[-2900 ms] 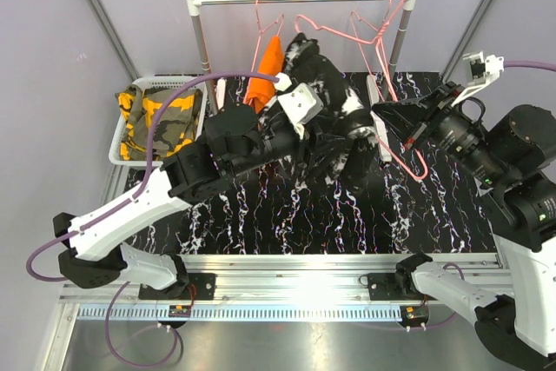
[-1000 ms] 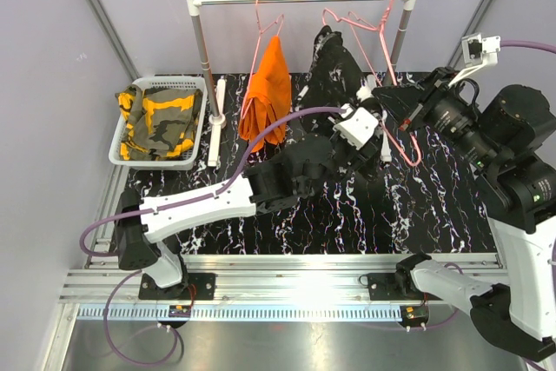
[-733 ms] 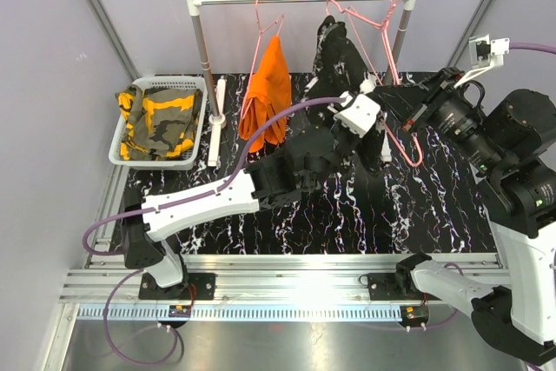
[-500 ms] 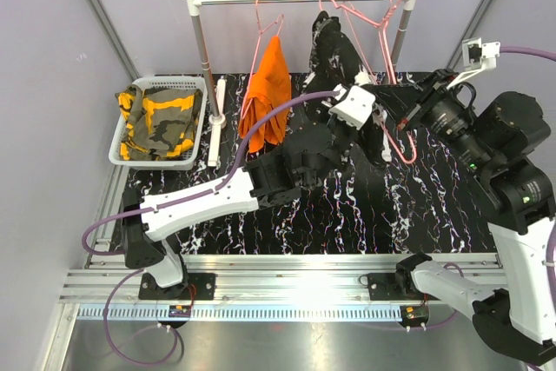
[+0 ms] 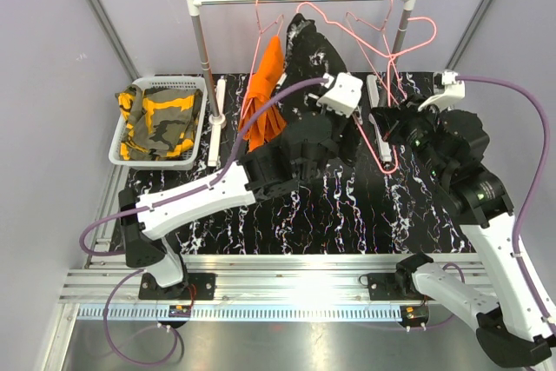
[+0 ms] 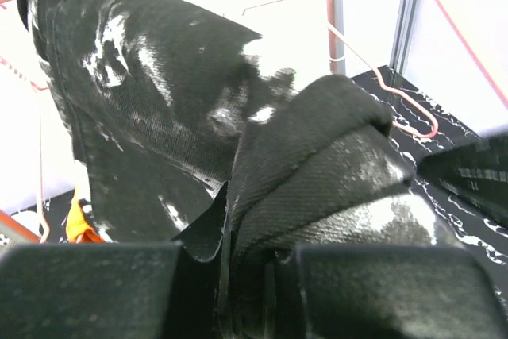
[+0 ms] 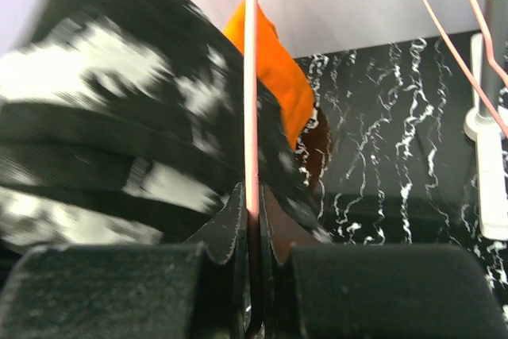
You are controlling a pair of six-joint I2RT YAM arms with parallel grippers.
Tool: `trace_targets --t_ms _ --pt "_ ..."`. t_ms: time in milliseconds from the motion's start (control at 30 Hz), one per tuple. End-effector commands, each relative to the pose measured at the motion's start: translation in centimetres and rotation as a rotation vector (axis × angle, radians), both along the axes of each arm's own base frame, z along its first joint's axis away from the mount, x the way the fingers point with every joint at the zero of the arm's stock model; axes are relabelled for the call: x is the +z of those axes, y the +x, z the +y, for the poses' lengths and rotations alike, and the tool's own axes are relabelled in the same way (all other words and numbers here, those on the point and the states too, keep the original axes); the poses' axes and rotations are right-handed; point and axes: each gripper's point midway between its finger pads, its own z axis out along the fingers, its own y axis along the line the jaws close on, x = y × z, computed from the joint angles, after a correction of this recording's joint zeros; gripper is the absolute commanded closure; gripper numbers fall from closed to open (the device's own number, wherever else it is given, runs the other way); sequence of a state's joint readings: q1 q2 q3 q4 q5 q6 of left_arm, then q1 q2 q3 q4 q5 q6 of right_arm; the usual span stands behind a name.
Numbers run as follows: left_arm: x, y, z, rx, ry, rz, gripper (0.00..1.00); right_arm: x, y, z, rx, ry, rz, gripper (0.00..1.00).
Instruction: Remove the trousers from the hanger
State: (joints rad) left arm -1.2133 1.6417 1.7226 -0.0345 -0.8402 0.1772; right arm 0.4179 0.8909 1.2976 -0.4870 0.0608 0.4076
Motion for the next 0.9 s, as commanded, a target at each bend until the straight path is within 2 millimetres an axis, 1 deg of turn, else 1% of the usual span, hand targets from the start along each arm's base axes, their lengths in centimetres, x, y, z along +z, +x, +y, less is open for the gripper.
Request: trace_targets --t_ms 0,33,67,100,133,167,200,233,267,300,333,400,433,467,500,533,567,600,633,667,700,733,800,833,867 --pt "16.5 -2.3 7.4 -0.037 -0.555 -0.138 1.00 -4.1 -0.1 -1.1 -0.035 -0.102 0.086 1.00" --pt "16.4 -2.2 7.2 -0.059 -0.556 -0.129 1.00 -4.3 -0.1 -1.1 -0.037 -0.107 0.086 1.00" --pt "16.7 -2.0 8.0 -0.062 -0.558 -0.131 1.00 -4.0 -0.4 -1.4 -0.044 -0.103 0.077 1.00" --pt "16.0 -1.9 7.5 -0.090 -0.573 -0.095 1.00 -3.7 -0.4 -1.5 -0.049 -0.100 0.070 1.00" --pt "16.0 -2.1 7.0 -0.146 -0.574 -0.086 1.00 -3.2 -0.5 -1.5 -0.048 -0.094 0.057 1.00" --pt "16.2 -1.9 7.4 -0.164 -0.585 -0.087 1.00 -1.6 -0.8 -1.5 -0.042 -0.082 0.026 1.00" --pt "15.8 -2.0 6.9 -0.201 -0.579 -0.079 1.00 -0.9 -0.8 -1.3 -0.027 -0.076 0.014 1.00" --pt "14.6 -2.5 5.4 -0.277 -0.547 -0.060 1.00 0.3 -1.0 -1.1 -0.017 -0.065 -0.008 1.00" --pt "14.2 -3.0 5.2 -0.319 -0.528 -0.066 1.00 2.7 -1.3 -1.0 -0.004 -0.043 -0.055 1.00" --pt "14.0 -3.5 4.5 -0.366 -0.507 -0.085 1.00 4.0 -1.6 -0.6 0.023 -0.031 -0.081 1.00" --pt "12.2 -4.2 2.9 -0.448 -0.457 -0.067 1.00 6.8 -2.4 -0.6 0.035 -0.005 -0.138 1.00" --pt "11.5 -5.0 2.3 -0.506 -0.435 -0.076 1.00 9.1 -2.6 -0.3 0.057 0.015 -0.176 1.00" --pt "10.7 -5.5 1.7 -0.542 -0.416 -0.070 1.00 10.4 -2.8 -0.4 0.056 0.025 -0.200 1.00" --pt "8.8 -5.4 1.1 -0.553 -0.386 -0.049 1.00 12.5 -3.2 -0.5 0.055 0.044 -0.240 1.00" --pt "8.5 -5.7 1.1 -0.572 -0.386 -0.054 1.00 13.5 -3.7 -0.1 0.091 0.052 -0.258 1.00" --pt "7.7 -5.9 0.8 -0.590 -0.374 -0.050 1.00 15.6 -4.6 -0.3 0.098 0.070 -0.302 1.00" --pt "5.6 -6.0 0.3 -0.603 -0.346 -0.025 1.00 16.0 -4.3 -0.1 0.101 0.075 -0.304 1.00" --pt "5.3 -6.2 0.1 -0.620 -0.346 -0.033 0.98 16.7 -4.6 0.0 0.113 0.079 -0.317 1.00" --pt "5.0 -6.7 0.0 -0.647 -0.342 -0.036 0.92 17.9 -5.1 -0.1 0.119 0.092 -0.343 1.00" --pt "3.2 -6.9 -0.4 -0.666 -0.317 -0.013 0.88 18.2 -5.1 0.2 0.136 0.096 -0.347 1.00" --pt "3.1 -7.1 -0.5 -0.680 -0.318 -0.021 0.84 18.6 -5.4 0.4 0.150 0.101 -0.355 1.00" --pt "2.7 -7.6 -0.8 -0.713 -0.308 -0.017 0.77 19.4 -5.8 0.5 0.162 0.109 -0.370 1.00" --pt "2.2 -8.1 -1.2 -0.747 -0.284 -0.011 0.71 19.8 -6.3 0.9 0.198 0.114 -0.379 1.00" --pt "1.9 -8.3 -1.7 -0.767 -0.273 -0.005 0.63 20.1 -6.6 1.0 0.206 0.118 -0.386 1.00" --pt "1.9 -8.5 -1.9 -0.782 -0.263 -0.004 0.60 20.2 -6.7 1.2 0.221 0.119 -0.387 1.00"
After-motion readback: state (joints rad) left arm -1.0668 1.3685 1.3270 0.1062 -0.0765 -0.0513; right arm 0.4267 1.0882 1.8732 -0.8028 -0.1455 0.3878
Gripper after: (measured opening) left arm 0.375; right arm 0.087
